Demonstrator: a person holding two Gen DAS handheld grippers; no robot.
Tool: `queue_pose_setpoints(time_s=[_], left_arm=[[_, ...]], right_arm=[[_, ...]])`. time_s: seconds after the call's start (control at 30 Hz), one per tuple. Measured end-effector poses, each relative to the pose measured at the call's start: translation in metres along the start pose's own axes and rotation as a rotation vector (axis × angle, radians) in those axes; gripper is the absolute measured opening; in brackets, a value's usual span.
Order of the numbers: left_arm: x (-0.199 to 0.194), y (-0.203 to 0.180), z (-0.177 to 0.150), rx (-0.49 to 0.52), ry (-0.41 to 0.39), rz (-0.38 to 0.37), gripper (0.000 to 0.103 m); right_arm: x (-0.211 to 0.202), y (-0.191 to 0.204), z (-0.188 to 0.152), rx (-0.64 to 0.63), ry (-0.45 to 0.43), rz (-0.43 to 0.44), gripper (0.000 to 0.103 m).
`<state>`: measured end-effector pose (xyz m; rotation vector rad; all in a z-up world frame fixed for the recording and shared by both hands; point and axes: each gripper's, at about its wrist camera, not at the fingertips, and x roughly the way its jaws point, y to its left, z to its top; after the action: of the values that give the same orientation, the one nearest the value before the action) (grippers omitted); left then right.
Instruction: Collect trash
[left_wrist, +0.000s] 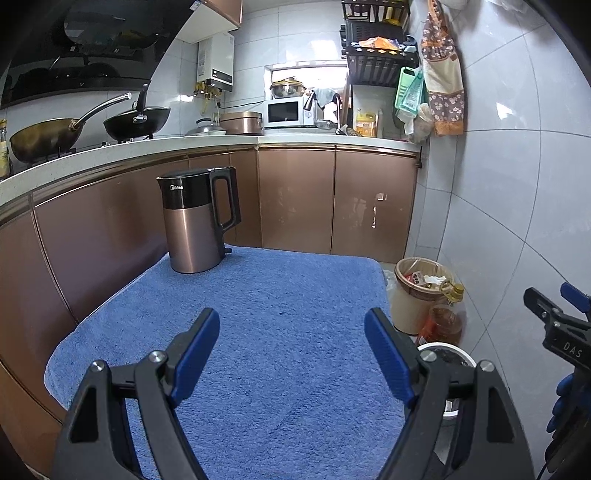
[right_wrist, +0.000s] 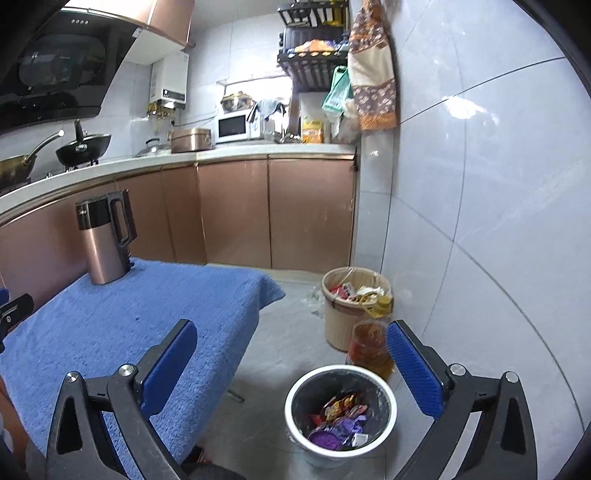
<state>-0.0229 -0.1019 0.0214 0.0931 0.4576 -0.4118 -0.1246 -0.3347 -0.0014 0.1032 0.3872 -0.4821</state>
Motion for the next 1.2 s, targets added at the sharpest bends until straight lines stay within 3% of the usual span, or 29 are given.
queue_pose_setpoints(time_s=[1.2], left_arm=[[0.01, -0.001, 0.001, -0.002, 0.002, 0.016, 0.08]], right_arm=[[0.025, 0.0, -0.006, -0.003, 0.05, 0.004, 0.103]])
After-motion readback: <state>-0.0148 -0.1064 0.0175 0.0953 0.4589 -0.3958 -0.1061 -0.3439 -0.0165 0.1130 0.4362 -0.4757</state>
